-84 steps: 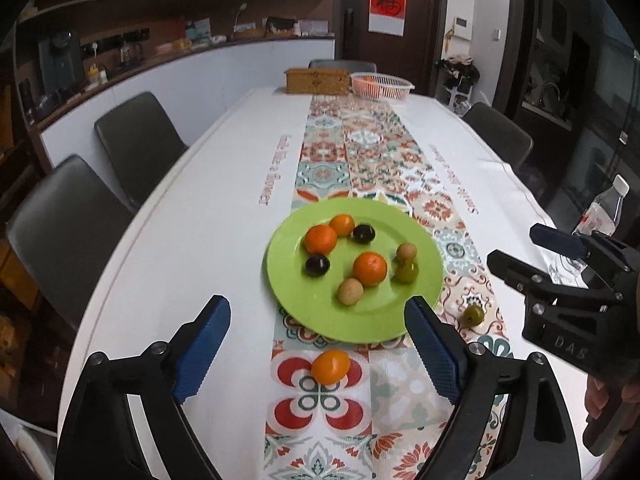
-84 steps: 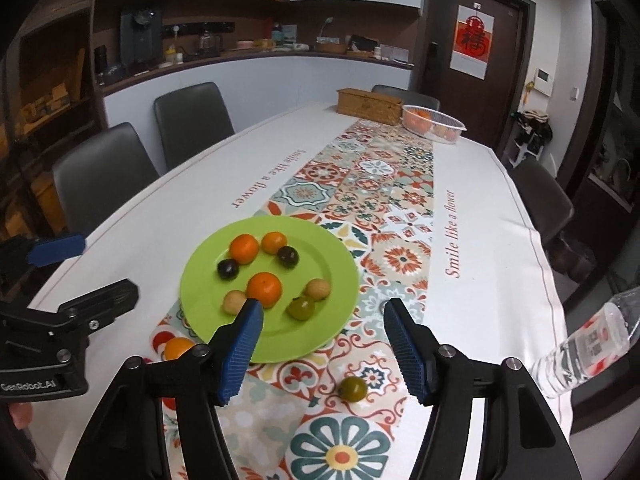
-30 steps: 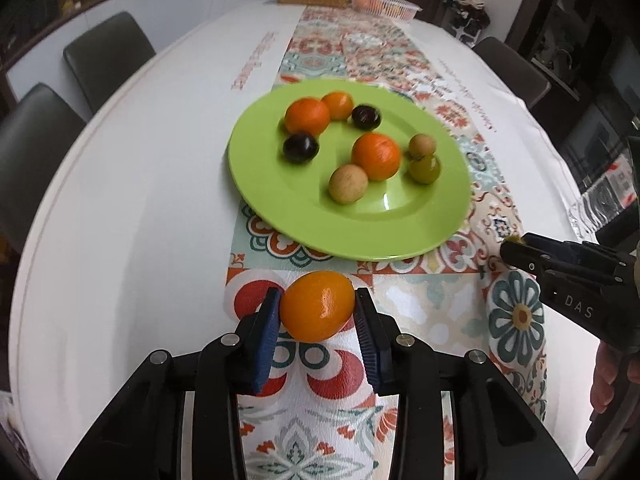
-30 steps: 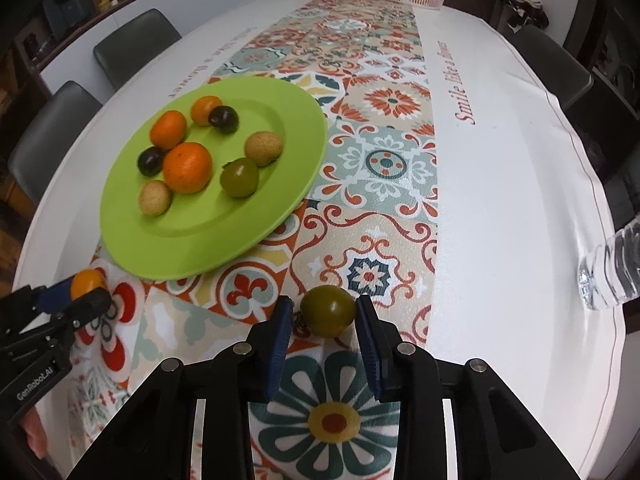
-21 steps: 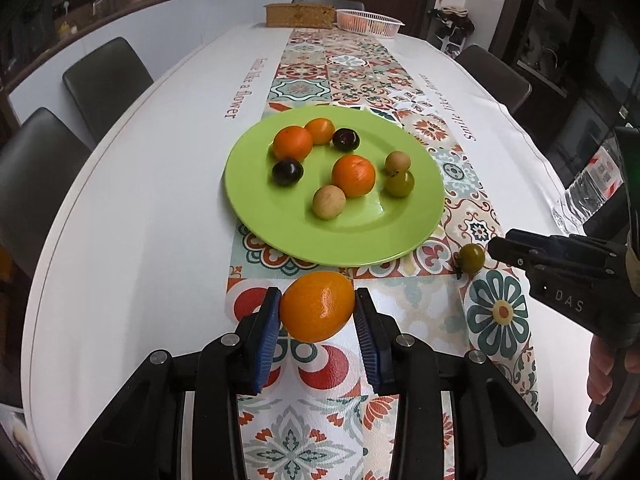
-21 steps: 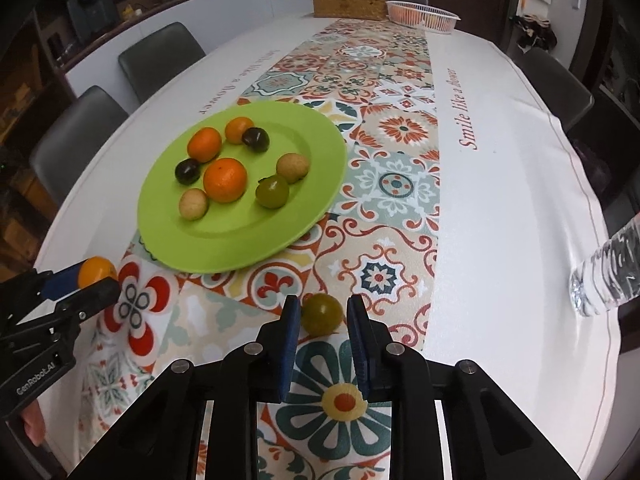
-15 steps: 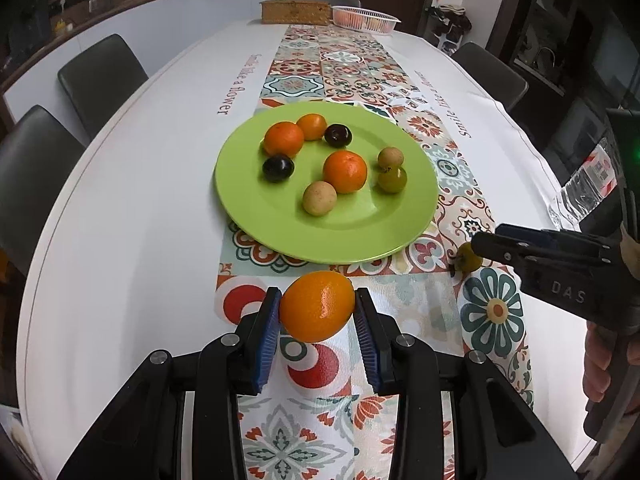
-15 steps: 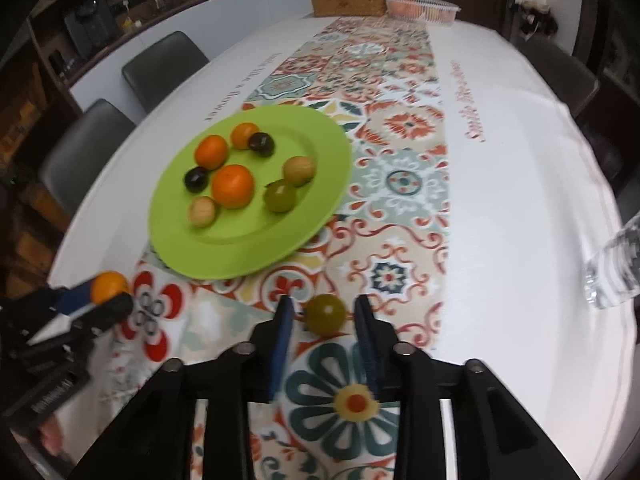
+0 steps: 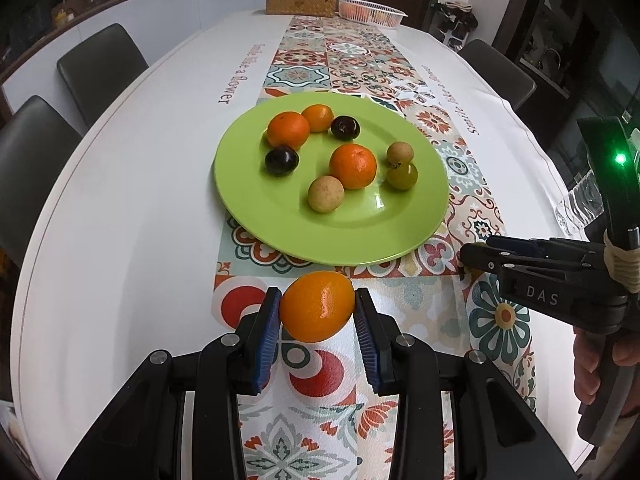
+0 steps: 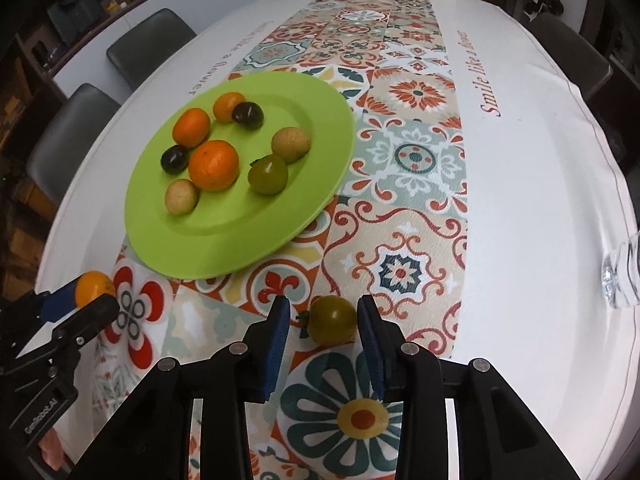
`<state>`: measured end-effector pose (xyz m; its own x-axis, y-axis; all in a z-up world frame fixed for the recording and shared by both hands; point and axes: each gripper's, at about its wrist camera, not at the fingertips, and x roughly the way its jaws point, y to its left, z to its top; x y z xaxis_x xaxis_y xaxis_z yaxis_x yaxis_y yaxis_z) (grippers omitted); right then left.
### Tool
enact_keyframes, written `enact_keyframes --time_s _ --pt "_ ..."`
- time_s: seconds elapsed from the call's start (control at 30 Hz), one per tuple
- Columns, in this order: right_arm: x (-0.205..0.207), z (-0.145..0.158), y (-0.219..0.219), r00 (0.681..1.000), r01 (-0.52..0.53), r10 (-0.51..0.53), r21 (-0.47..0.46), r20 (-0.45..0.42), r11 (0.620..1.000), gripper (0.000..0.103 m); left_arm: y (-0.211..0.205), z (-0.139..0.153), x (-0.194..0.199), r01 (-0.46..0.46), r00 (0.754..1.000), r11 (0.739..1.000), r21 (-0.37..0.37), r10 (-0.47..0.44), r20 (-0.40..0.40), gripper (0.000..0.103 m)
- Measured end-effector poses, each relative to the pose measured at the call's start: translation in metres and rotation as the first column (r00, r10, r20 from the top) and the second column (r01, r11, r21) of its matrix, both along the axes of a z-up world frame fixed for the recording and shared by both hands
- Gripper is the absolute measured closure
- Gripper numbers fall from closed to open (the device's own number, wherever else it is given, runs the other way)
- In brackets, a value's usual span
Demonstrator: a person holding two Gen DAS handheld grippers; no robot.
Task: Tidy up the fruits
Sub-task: 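Carry the orange with the left tool while the right tool carries the green fruit to the plate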
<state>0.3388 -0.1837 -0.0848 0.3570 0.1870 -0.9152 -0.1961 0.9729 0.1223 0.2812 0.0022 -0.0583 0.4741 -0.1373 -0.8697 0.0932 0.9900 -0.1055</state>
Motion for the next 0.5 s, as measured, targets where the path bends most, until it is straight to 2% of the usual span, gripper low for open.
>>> enact_keyframes --time_s 0.23,0.4,0.5 --pt "0.008 -0.012 -0.004 0.999 0.018 -0.018 0.014 -0.046 1.0 0.067 -0.003 -0.004 0.003 0.002 1.0 1.0 -0.01 -0.002 -0.009 0.067" --pt "0.004 -0.007 -0.003 1.0 0.011 -0.011 0.012 -0.018 1.0 0.069 -0.005 -0.003 0.003 0.006 1.0 1.0 -0.01 -0.006 -0.004 0.067" --pt "-0.001 0.002 -0.003 1.0 0.005 -0.005 0.029 0.005 1.0 0.074 -0.006 0.0 0.002 0.011 1.0 1.0 -0.009 -0.011 0.006 0.067"
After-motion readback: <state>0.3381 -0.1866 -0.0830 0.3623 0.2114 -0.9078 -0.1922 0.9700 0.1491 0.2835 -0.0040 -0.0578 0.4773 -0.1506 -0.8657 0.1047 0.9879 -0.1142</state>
